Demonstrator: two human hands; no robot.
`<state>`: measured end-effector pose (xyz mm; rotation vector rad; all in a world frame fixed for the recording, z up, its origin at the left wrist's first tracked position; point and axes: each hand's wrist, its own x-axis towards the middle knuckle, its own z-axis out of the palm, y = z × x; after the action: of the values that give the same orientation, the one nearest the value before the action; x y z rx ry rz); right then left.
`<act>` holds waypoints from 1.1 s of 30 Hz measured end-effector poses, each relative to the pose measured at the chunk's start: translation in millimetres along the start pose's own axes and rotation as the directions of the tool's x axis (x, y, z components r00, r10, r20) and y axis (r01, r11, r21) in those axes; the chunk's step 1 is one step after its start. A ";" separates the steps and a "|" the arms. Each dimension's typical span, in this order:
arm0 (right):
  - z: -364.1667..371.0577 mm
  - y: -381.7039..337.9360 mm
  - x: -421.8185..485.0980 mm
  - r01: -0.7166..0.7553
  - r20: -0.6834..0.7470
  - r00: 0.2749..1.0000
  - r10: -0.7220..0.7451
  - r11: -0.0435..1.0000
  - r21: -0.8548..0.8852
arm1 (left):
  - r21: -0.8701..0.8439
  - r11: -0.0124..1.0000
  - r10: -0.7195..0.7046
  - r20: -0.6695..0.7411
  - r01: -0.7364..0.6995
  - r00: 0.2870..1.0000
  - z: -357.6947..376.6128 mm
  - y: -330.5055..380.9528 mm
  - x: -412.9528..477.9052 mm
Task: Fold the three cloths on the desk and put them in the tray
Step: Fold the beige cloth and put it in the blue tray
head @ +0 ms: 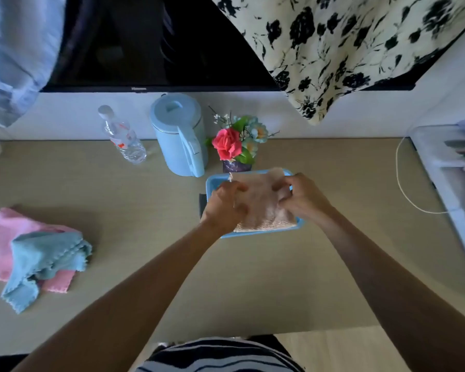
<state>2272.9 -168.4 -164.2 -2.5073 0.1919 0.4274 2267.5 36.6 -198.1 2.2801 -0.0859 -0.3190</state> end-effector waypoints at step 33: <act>71.6 19.2 60.6 0.242 0.133 0.968 -0.213 0.650 -0.720 | 0.535 0.845 -0.147 0.206 0.015 0.967 65.6 -15.8 50.4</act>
<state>2306.8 -145.8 -250.9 -3.2555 -0.4051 0.5169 2298.8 -8.8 -261.8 2.7902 -0.2258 -0.6893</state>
